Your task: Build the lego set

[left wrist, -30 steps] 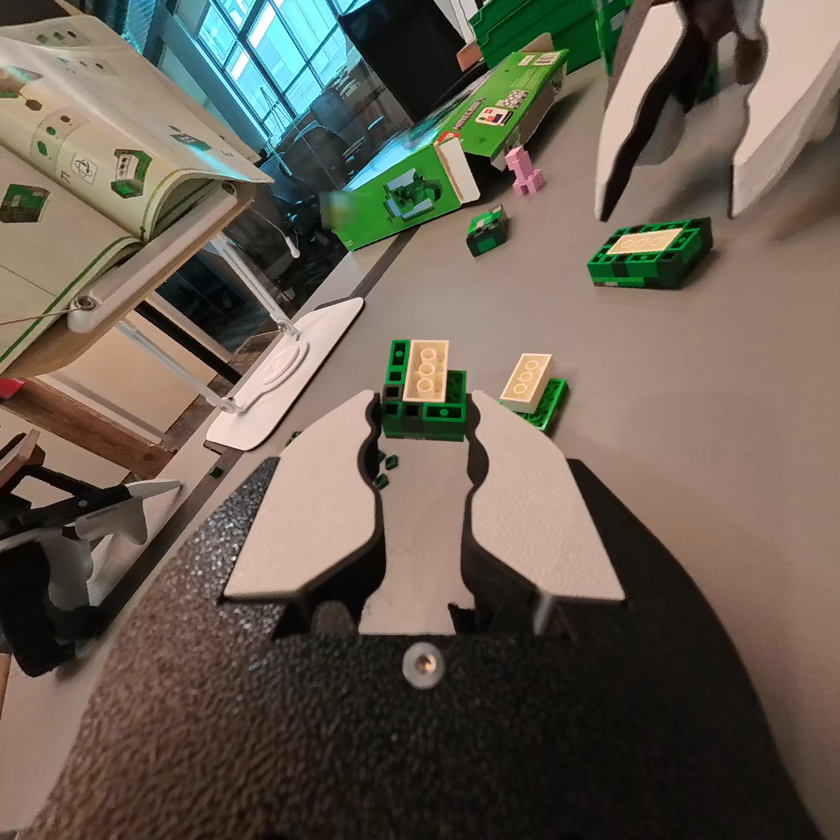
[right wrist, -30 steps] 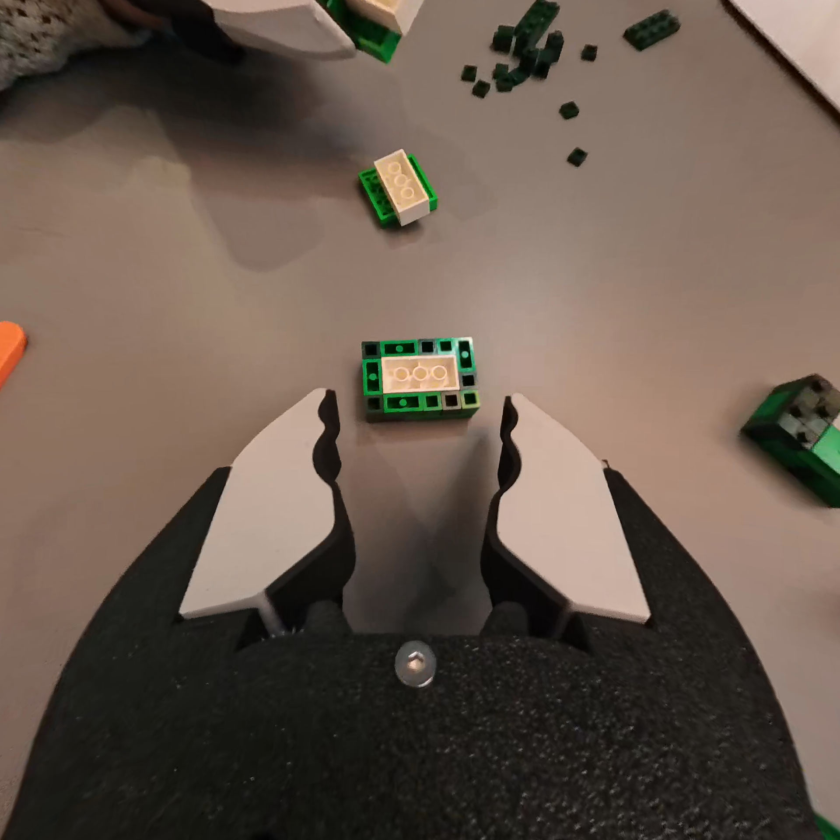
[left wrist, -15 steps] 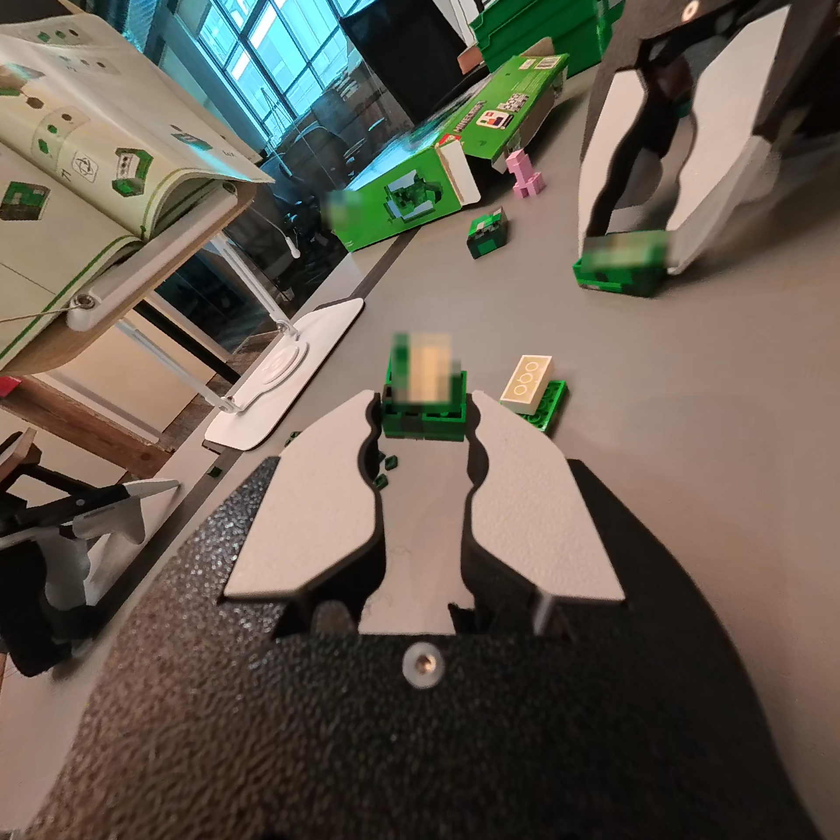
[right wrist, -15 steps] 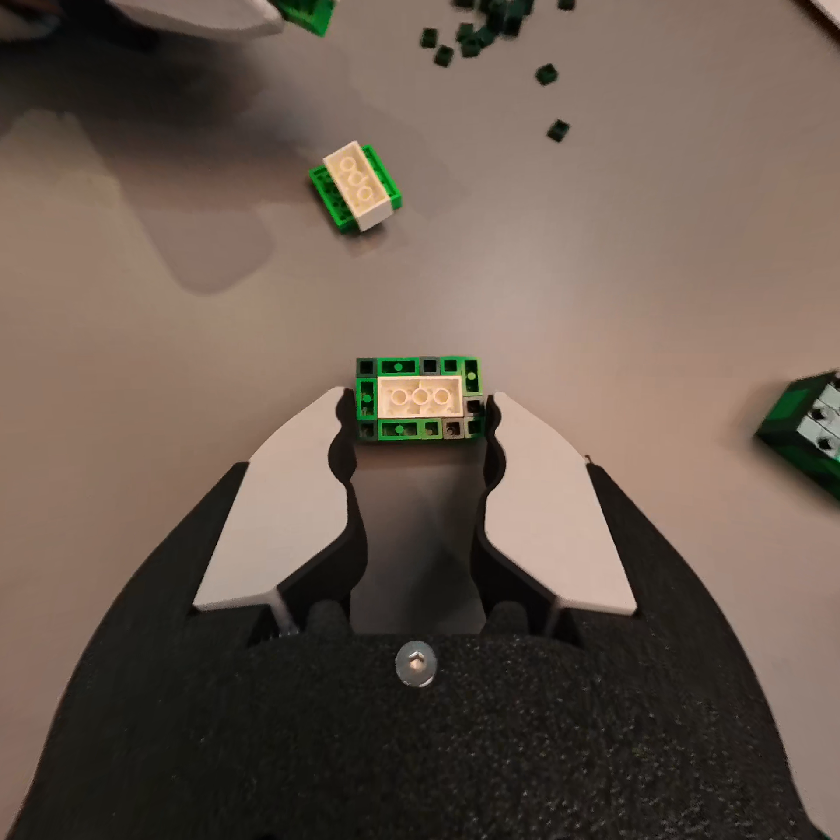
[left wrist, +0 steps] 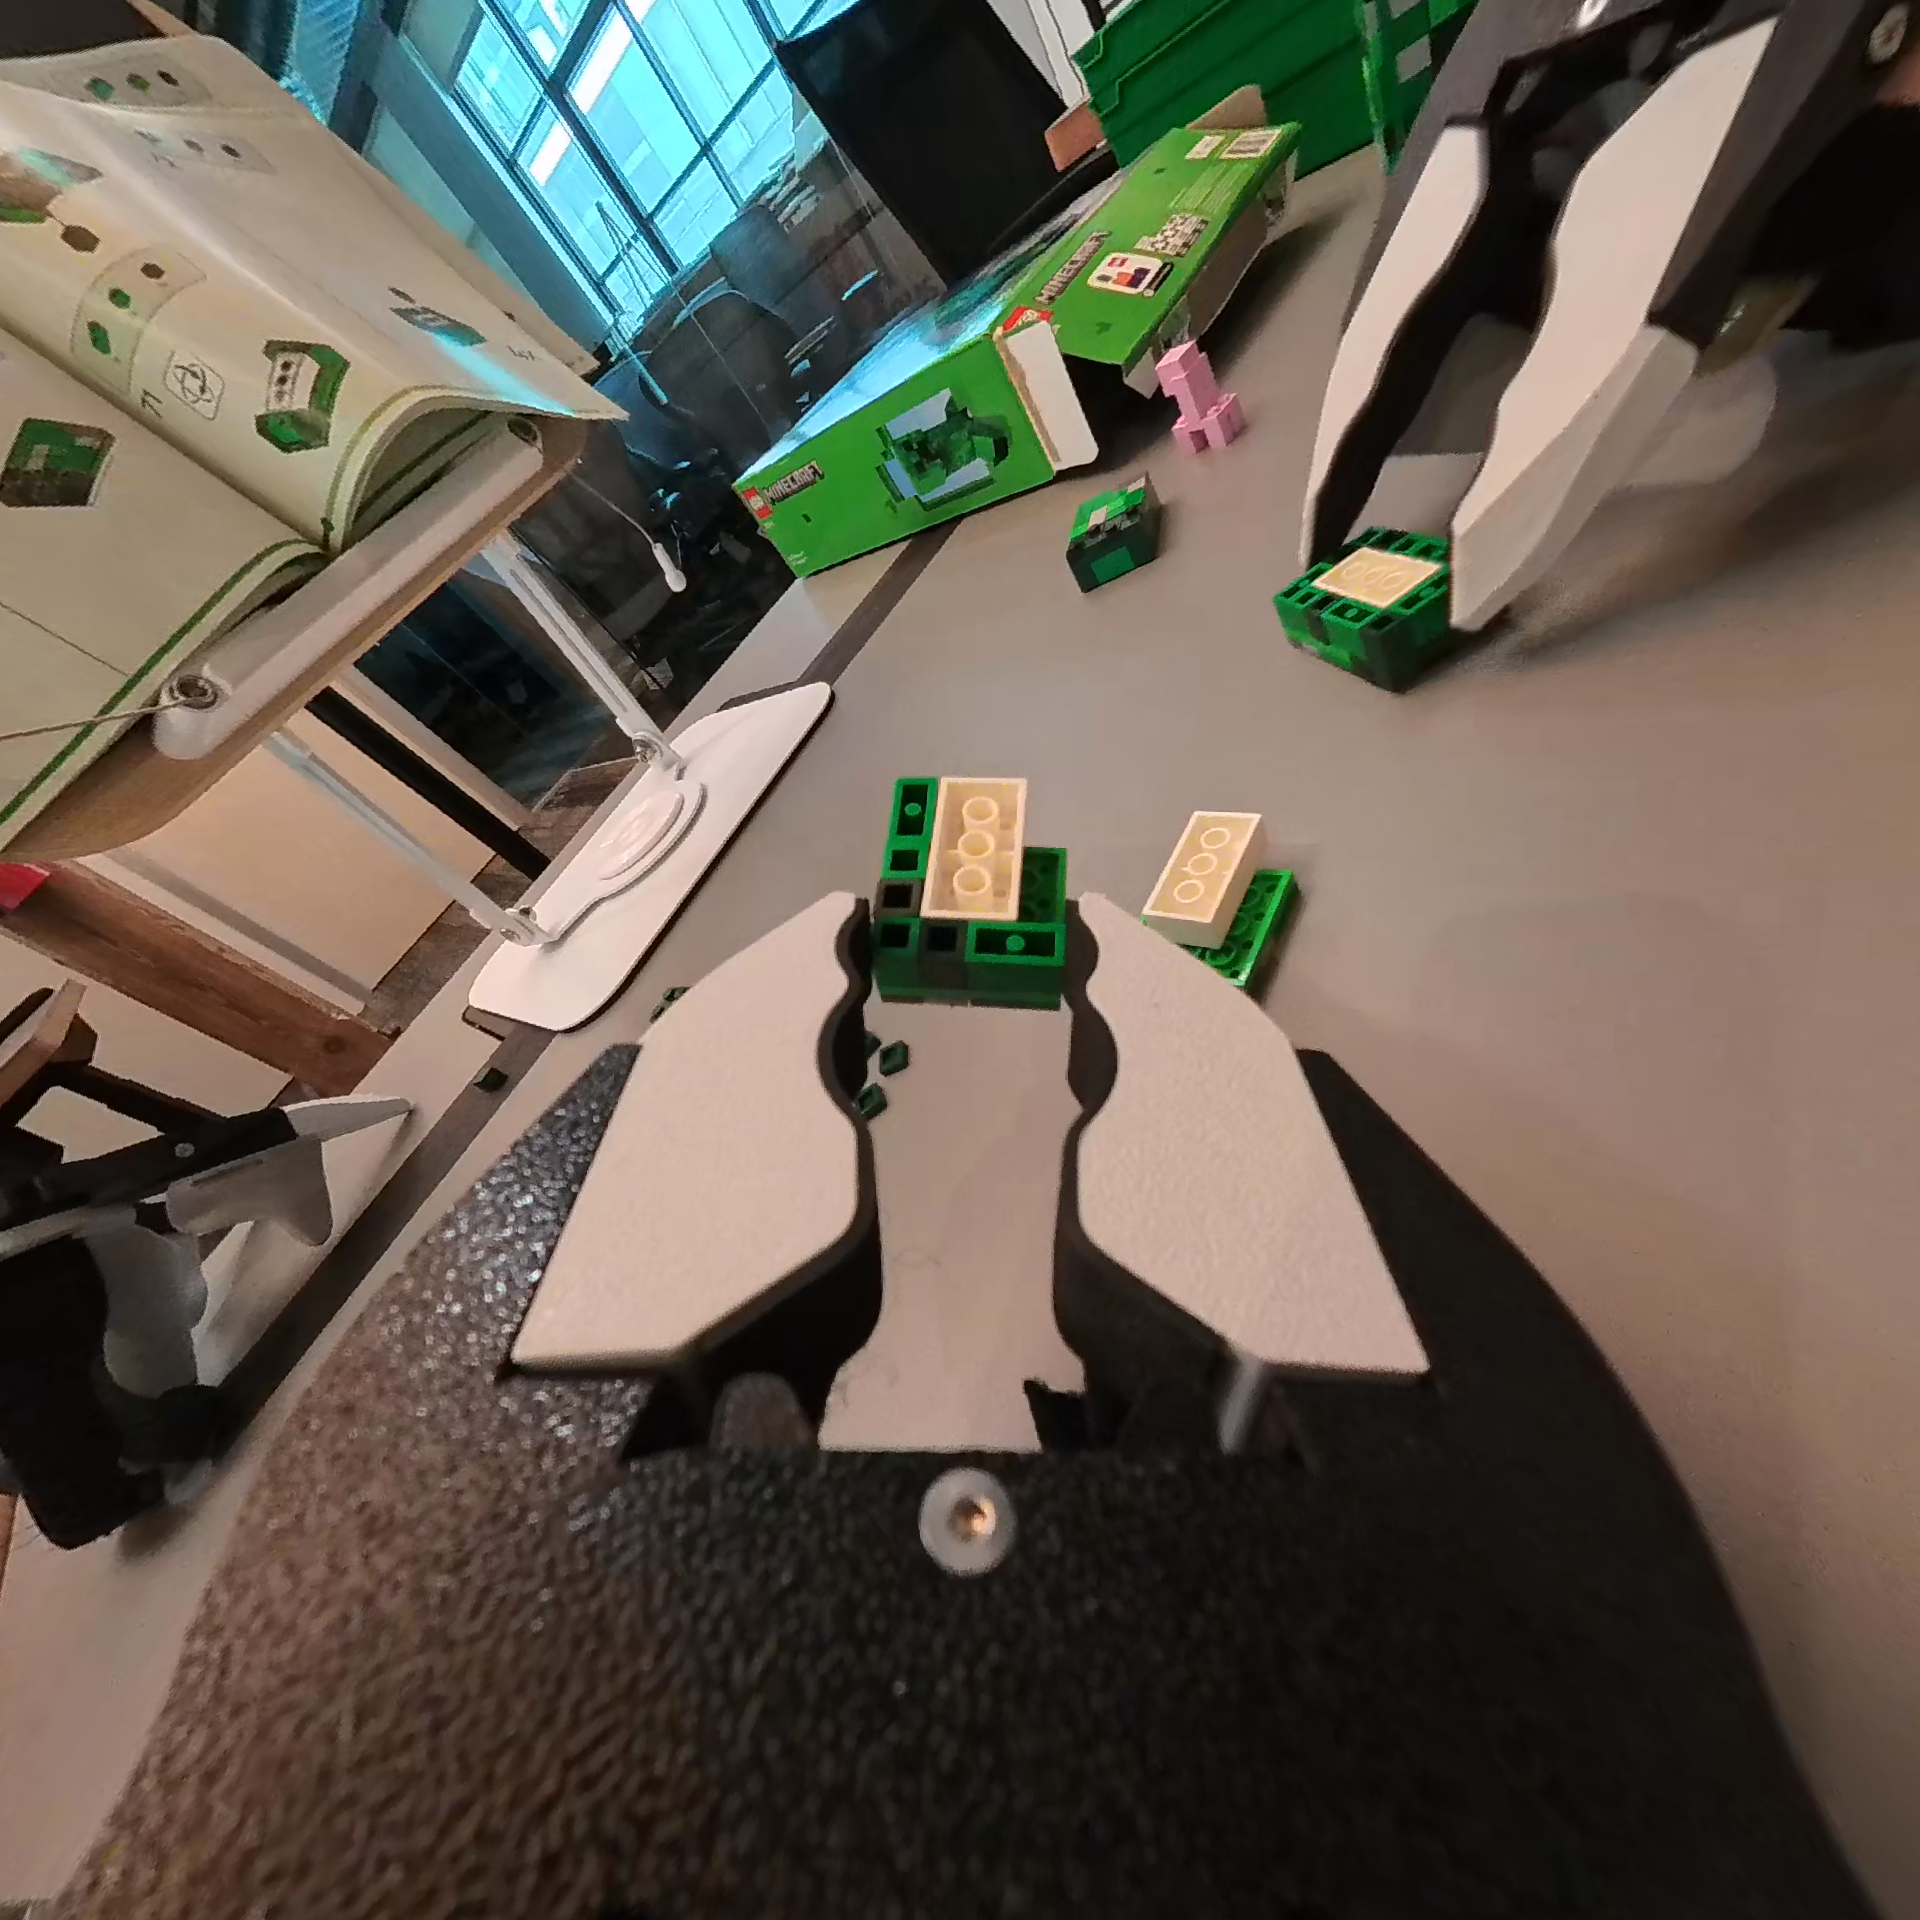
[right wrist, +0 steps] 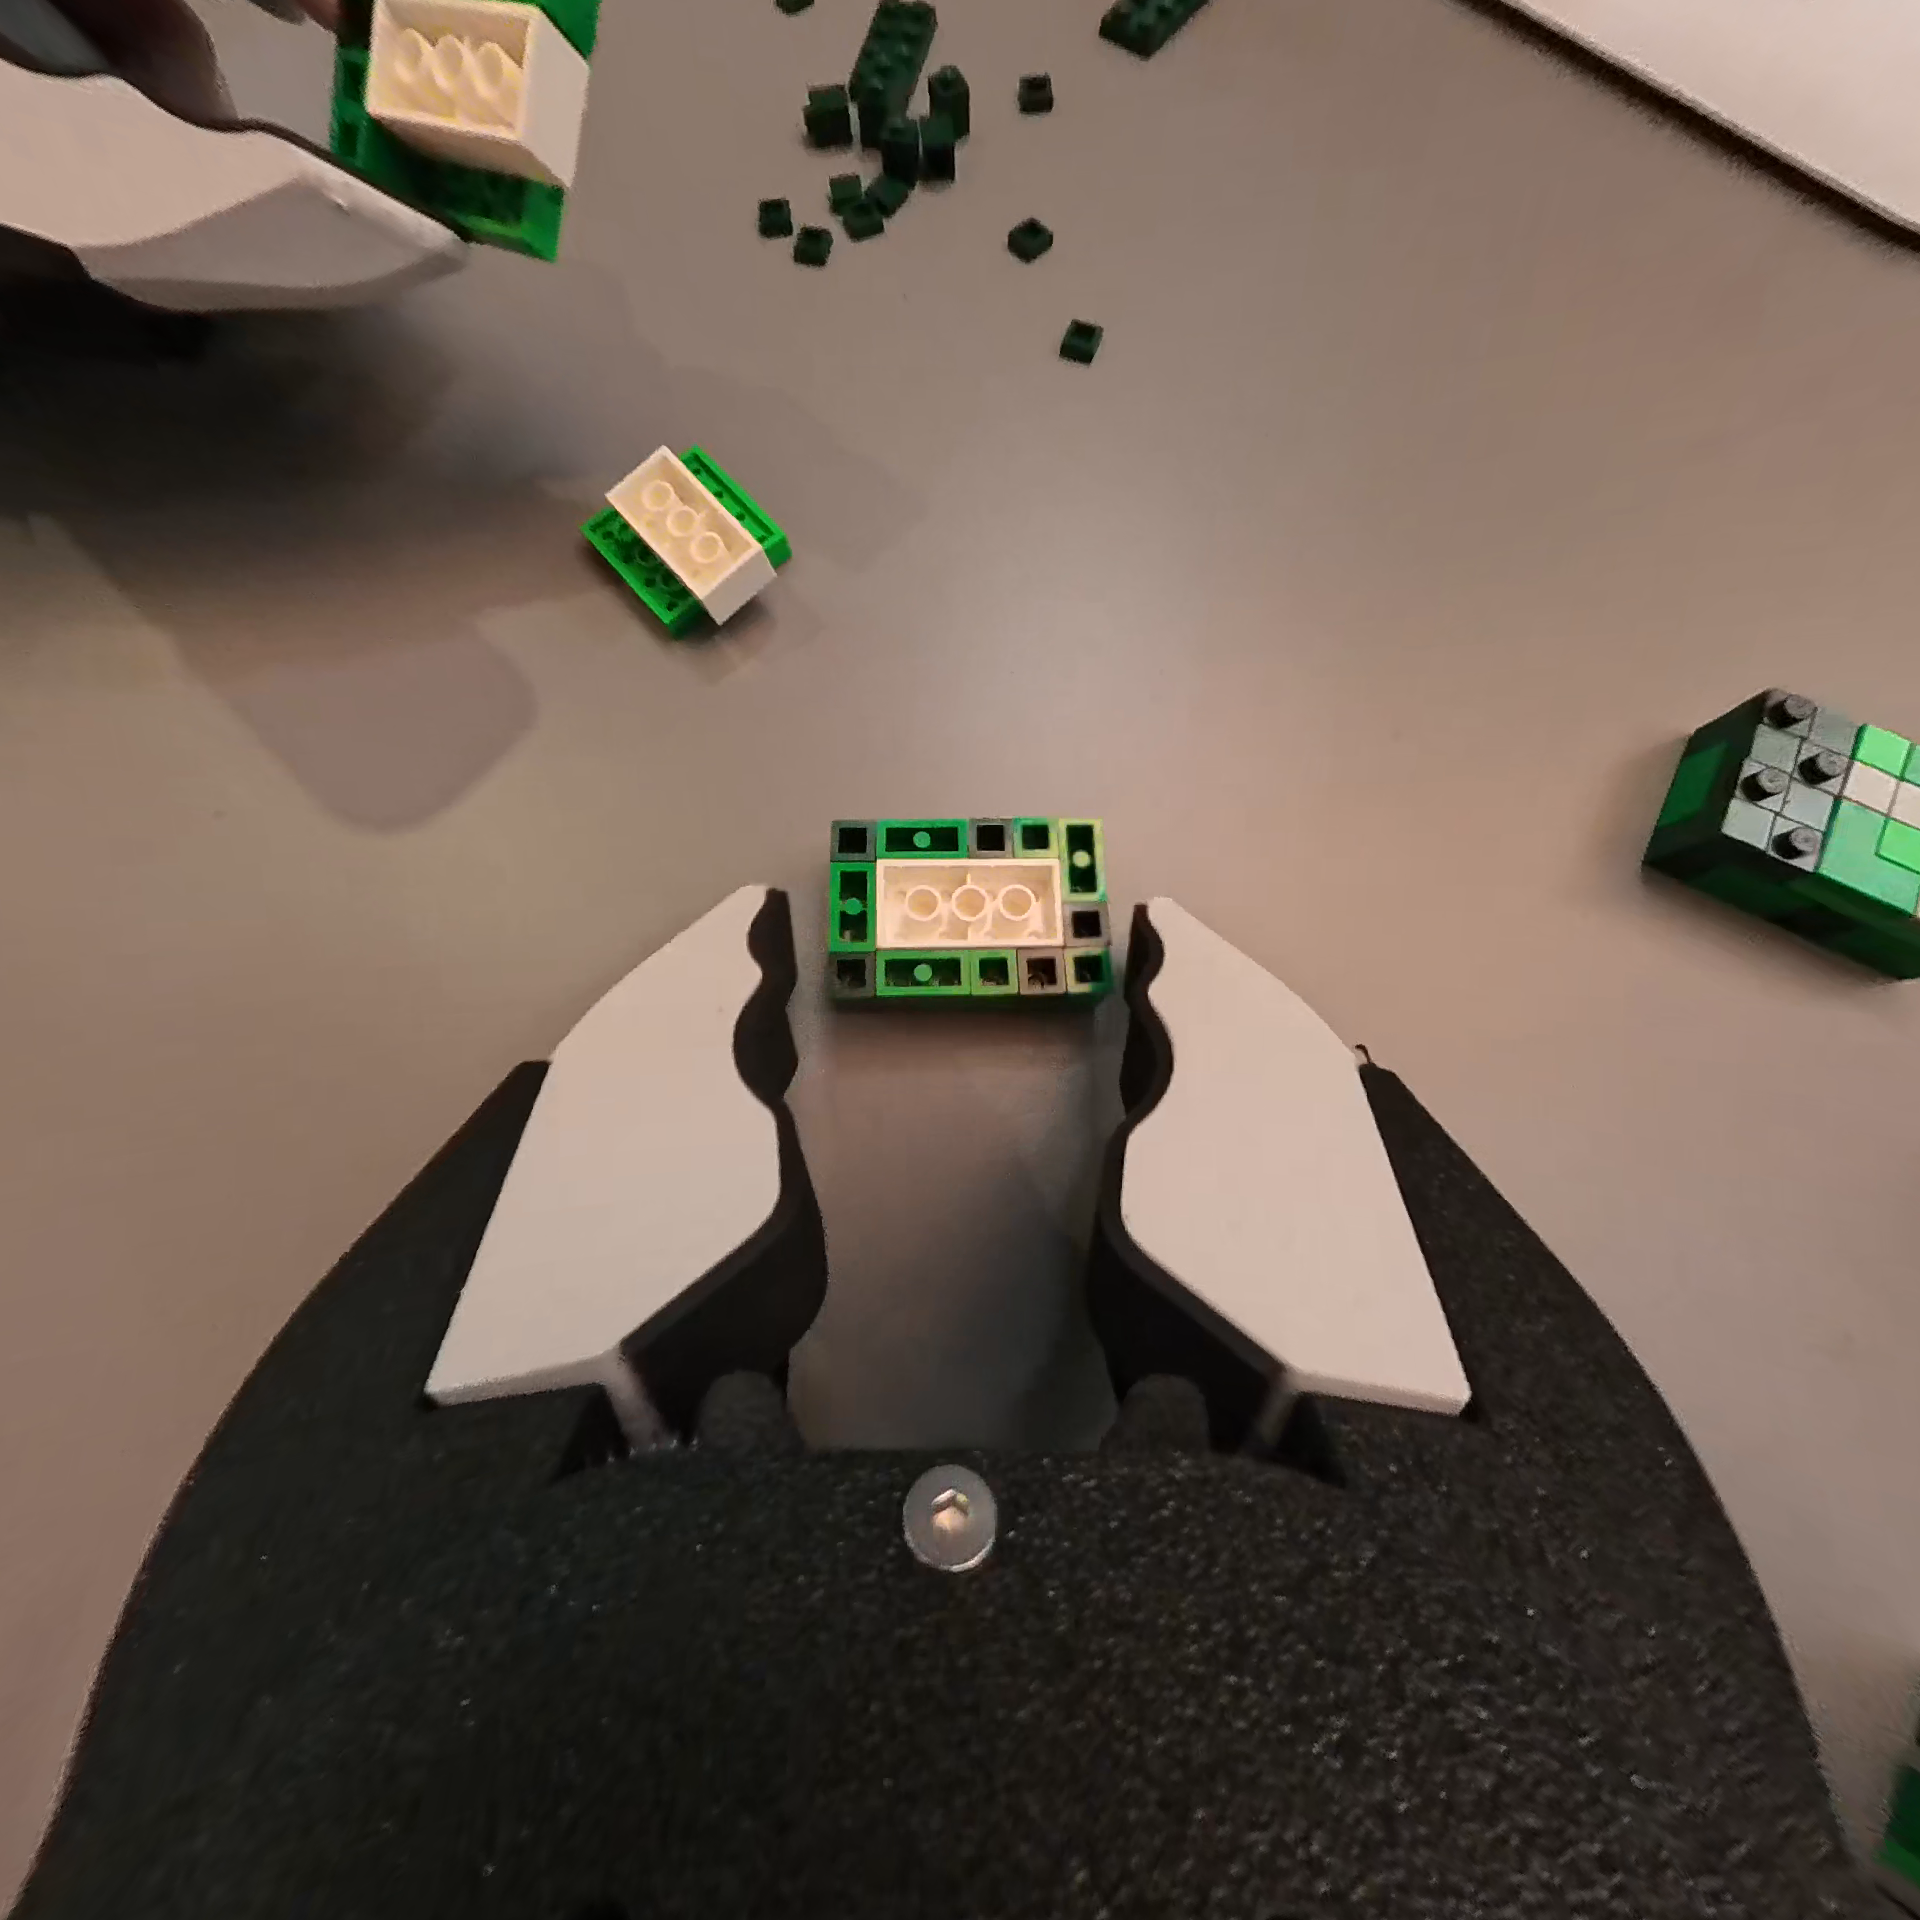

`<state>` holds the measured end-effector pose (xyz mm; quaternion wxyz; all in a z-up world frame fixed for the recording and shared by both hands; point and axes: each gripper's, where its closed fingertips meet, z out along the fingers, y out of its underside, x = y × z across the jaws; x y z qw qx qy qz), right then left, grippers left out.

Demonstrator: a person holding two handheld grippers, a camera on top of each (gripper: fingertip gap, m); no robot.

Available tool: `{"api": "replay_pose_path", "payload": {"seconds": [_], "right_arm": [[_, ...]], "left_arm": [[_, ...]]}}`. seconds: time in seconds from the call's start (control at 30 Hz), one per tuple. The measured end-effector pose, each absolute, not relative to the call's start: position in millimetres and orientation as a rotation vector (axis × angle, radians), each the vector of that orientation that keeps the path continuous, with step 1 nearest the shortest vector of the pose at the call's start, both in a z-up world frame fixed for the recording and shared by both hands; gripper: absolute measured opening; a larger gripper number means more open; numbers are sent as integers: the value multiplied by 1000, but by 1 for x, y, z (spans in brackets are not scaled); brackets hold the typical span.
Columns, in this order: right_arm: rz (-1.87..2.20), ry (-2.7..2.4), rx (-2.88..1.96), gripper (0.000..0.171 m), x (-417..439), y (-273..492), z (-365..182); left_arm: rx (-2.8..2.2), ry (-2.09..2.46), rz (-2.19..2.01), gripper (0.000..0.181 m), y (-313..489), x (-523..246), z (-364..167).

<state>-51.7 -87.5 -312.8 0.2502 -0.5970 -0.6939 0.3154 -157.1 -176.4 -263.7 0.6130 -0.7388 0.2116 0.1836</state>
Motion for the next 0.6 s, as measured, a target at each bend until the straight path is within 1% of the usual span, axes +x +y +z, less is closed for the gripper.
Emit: {"api": "replay_pose_path", "payload": {"seconds": [0.47, 0.6], "right_arm": [[957, -2003, -1627, 57, -21, -104, -315], [891, -1985, -1568, 55, -21, -96, -311]], "left_arm": [[-1709, 495, 427, 35, -176, -157, -265], [-1711, 498, 427, 35, -177, -157, -265]]}}
